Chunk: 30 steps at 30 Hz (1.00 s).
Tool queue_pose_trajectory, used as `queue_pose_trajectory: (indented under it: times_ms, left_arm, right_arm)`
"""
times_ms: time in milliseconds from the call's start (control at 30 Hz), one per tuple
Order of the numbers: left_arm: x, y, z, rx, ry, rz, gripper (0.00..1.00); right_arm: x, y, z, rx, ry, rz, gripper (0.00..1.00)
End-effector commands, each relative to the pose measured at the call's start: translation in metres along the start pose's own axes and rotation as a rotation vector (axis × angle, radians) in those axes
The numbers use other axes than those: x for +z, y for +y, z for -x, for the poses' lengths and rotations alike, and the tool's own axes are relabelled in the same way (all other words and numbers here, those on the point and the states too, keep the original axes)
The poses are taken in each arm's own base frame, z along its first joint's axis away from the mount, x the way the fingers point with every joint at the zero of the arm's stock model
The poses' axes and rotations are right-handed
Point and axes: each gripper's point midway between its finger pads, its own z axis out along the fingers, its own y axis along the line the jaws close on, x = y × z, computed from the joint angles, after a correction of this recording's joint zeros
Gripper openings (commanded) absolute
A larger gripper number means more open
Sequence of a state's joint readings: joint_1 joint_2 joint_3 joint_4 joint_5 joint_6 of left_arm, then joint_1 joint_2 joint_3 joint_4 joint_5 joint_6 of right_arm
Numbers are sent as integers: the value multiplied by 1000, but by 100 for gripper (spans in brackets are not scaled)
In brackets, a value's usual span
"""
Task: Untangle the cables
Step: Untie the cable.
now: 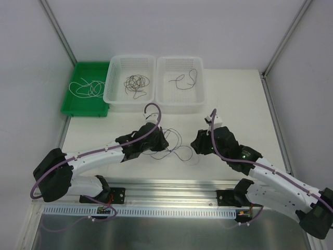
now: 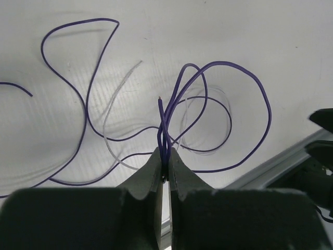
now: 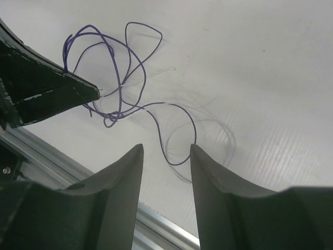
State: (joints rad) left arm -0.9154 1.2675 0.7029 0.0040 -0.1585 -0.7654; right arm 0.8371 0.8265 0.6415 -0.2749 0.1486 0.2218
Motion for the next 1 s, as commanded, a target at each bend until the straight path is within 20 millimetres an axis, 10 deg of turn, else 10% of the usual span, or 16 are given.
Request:
queue_pose_trajectory:
  times_ms: [0,533,967]
  left_arm:
    - [-9,-23,7,-99,-11,-94,0]
    - [-23,-29,10,-210,-30,-180,0]
    - [-25,-25,11,-211,-49,-178,0]
  right_arm:
    - [17,13,-7,-27,-11,89,44]
    - [61,68,-22,-49,1,399,44]
    - [86,25,-42,15,98,128,47]
